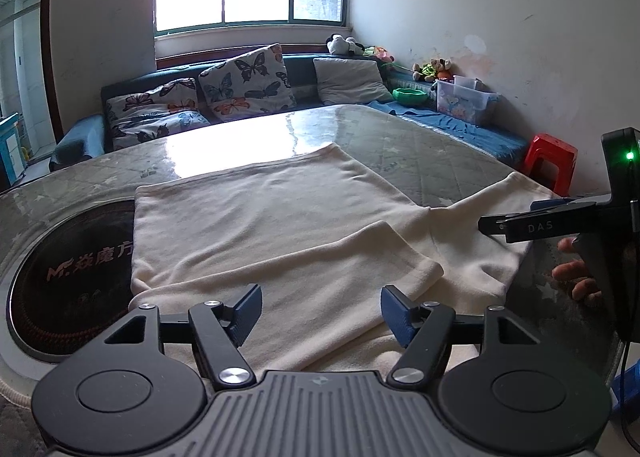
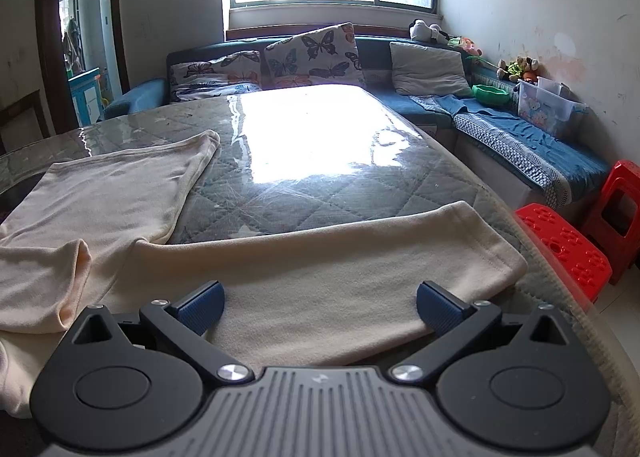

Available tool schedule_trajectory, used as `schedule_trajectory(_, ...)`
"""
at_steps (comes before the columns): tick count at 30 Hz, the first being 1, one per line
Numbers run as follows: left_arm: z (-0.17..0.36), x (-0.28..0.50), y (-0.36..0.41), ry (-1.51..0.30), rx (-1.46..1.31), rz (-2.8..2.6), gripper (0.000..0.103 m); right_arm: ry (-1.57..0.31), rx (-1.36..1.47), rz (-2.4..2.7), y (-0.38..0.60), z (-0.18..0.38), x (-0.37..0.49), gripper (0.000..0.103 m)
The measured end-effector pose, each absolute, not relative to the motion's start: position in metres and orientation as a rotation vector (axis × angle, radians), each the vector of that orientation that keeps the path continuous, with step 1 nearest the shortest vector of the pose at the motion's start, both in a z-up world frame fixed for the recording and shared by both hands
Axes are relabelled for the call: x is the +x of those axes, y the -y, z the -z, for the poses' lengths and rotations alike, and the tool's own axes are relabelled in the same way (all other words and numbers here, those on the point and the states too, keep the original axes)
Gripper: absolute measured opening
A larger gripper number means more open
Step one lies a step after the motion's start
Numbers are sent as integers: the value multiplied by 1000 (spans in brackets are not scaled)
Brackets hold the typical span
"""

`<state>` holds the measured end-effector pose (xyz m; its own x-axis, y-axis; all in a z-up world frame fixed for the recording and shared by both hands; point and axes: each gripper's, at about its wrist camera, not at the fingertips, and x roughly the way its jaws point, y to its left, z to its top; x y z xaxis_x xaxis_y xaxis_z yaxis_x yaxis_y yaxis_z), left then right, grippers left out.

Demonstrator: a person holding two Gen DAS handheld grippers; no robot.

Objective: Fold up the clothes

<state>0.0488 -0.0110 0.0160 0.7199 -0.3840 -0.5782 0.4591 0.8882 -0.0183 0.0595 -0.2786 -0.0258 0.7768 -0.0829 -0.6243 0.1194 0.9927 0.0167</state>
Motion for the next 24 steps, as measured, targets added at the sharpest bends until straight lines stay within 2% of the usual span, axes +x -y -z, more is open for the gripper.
schedule_trajectory(24,-20,49,15,-612,129,448,76,-677,51,127,275,26,62,103)
